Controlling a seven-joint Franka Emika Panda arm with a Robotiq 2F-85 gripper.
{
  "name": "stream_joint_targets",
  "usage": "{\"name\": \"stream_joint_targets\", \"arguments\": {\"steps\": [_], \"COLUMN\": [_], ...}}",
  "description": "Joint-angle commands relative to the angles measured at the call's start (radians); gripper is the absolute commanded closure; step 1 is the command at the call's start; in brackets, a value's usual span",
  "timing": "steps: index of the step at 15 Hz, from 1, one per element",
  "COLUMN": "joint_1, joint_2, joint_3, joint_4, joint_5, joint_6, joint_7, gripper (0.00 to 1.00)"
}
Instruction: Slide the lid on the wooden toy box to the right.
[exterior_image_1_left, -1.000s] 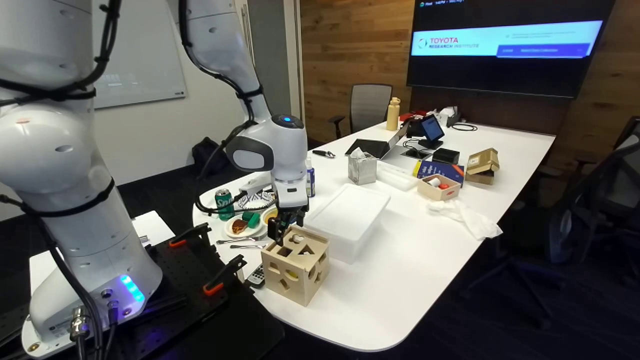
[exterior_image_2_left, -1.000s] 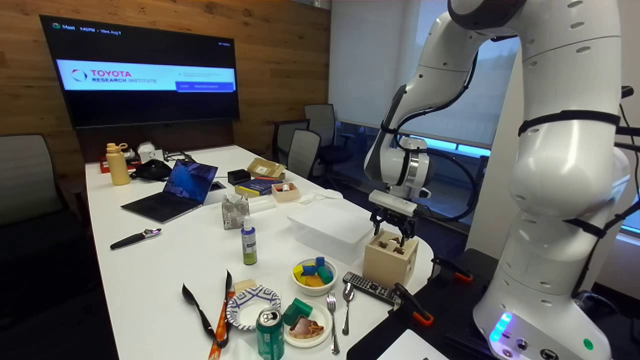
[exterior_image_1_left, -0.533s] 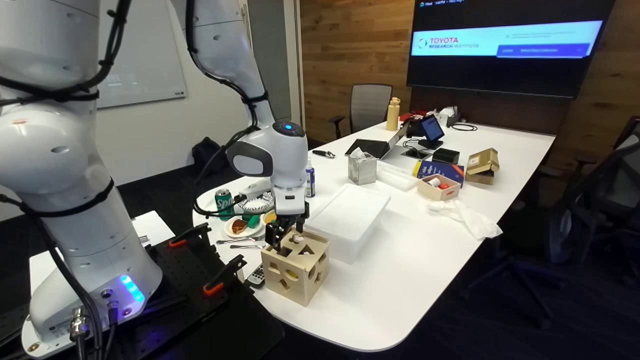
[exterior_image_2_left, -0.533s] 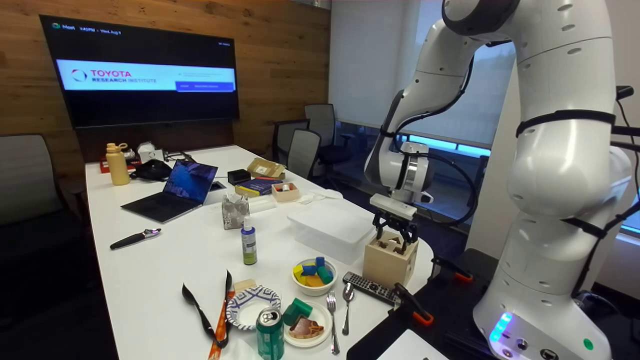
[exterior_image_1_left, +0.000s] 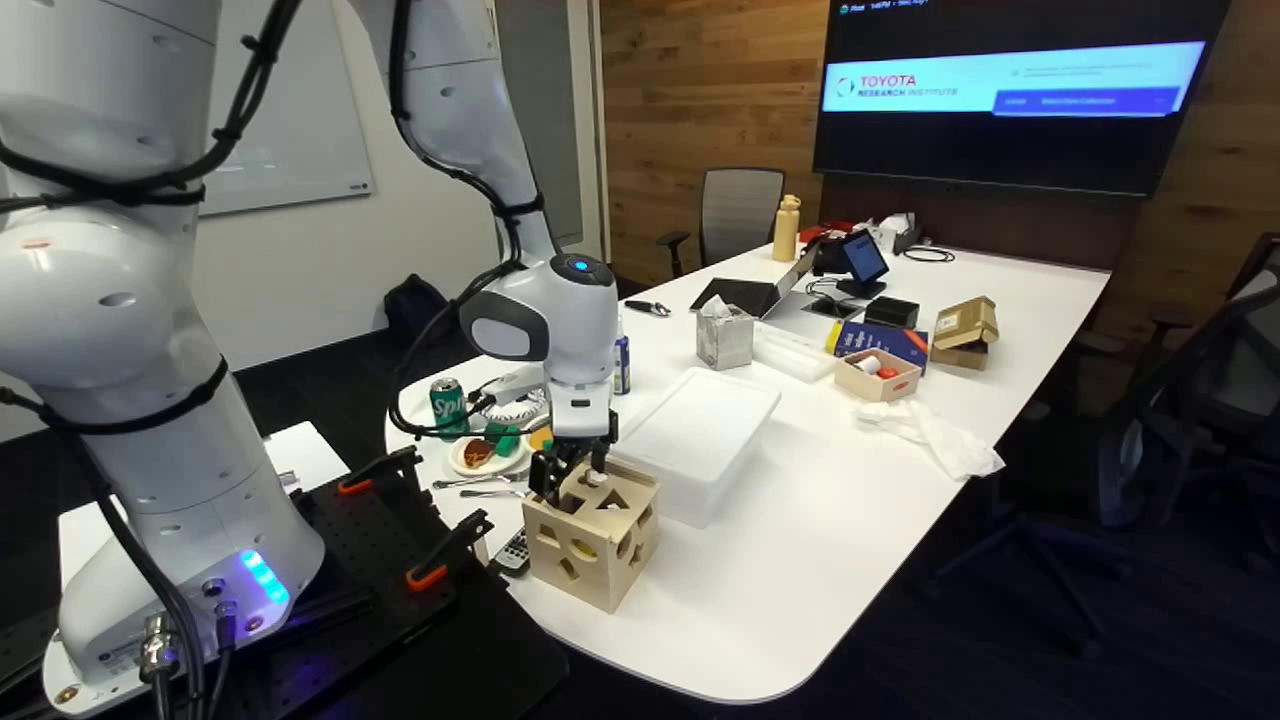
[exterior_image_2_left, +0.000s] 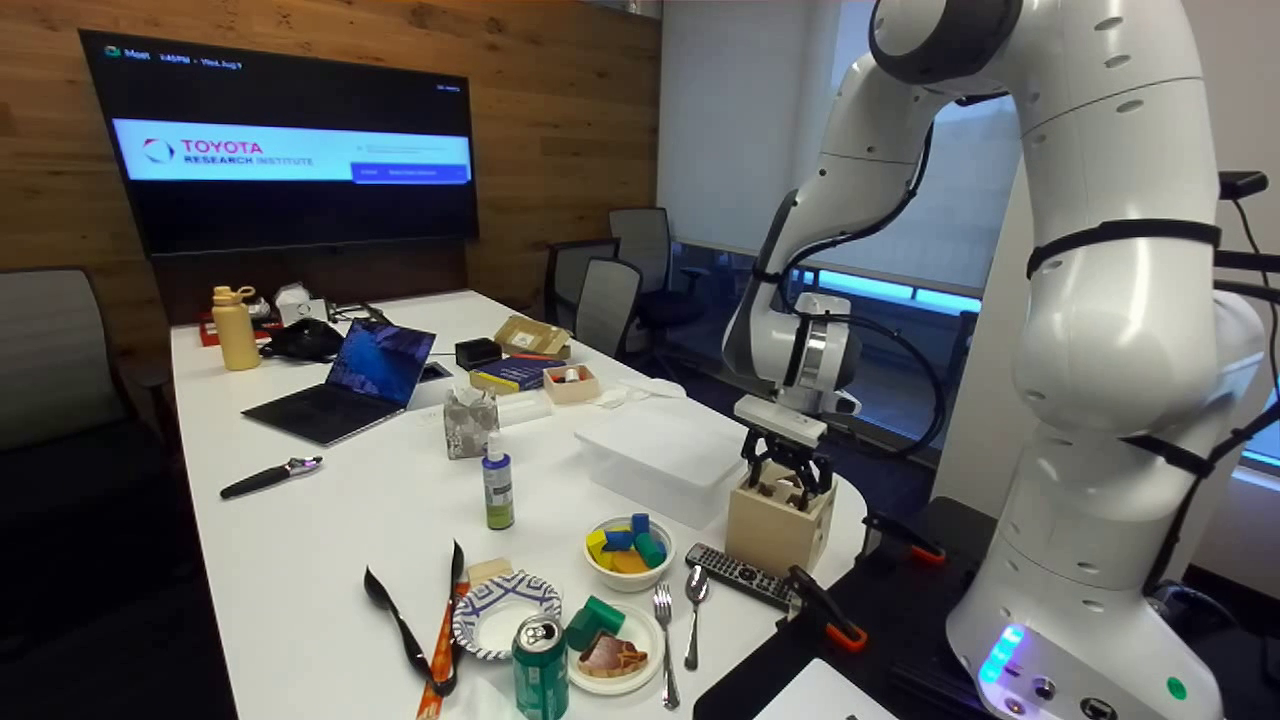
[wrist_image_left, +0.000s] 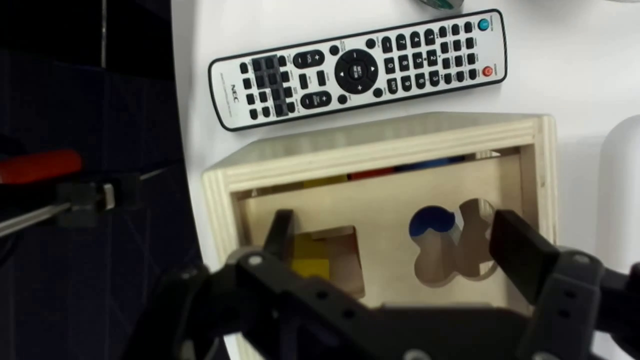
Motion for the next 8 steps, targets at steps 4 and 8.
{"name": "stream_joint_targets", "arguments": {"steps": [4,8], "joint_1": [-0.010,-0.007], "joint_2": [0.016,0.017], "joint_3": [0.002,-0.015], "joint_4": [0.008,0.008], "joint_5": [0.013,0.000], "joint_6": [0.028,0.023], "joint_7": [-0.003,0.004], "gripper": [0.00,0.00]}}
